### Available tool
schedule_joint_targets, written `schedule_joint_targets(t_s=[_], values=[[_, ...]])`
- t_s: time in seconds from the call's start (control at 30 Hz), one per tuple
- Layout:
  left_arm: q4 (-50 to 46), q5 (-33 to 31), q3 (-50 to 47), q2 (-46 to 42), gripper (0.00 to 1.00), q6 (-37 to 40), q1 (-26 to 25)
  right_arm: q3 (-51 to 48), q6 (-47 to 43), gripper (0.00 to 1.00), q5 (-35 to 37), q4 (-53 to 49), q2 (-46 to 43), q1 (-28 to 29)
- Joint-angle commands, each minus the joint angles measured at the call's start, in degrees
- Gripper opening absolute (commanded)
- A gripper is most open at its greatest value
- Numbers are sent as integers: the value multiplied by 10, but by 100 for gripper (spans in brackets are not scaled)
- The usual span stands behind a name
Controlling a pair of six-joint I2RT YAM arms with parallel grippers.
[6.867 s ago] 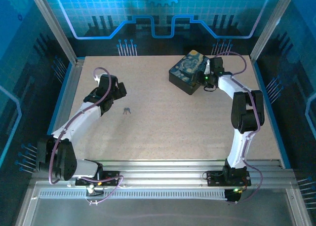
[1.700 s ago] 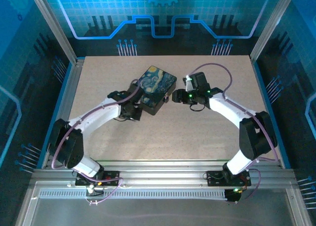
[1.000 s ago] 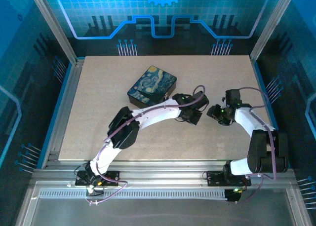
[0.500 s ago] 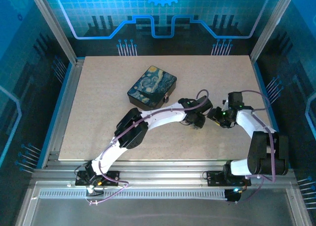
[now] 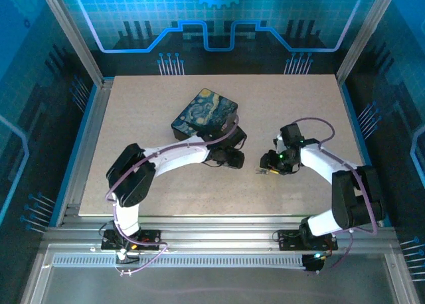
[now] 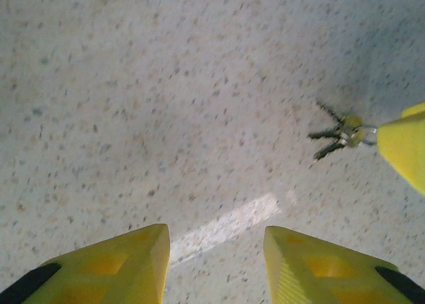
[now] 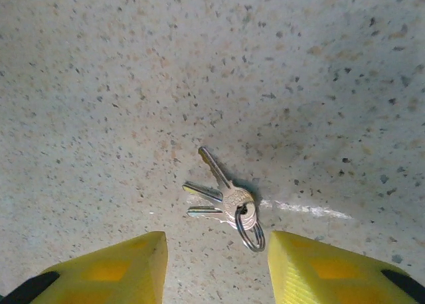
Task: Unlock the padlock with the key
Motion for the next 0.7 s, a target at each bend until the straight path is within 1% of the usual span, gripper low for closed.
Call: schedule_joint_targets(t_s=[0.0, 0.23, 0.4, 0.47, 0.67], values=[[32, -3, -36, -35, 41, -13, 7, 14, -16, 44, 21, -19, 22, 13], [32, -21, -51, -57, 41, -1, 12, 26, -15, 44, 36, -3, 67, 34], [27, -34, -62, -73, 40, 4, 21, 27, -13, 34, 62, -13, 70, 41], [28, -38, -70, -84, 40, 5, 27, 30, -15, 33, 75, -19, 76, 42], [28, -41, -83, -107, 40, 15, 34, 43, -24, 33, 79, -20, 89, 42]])
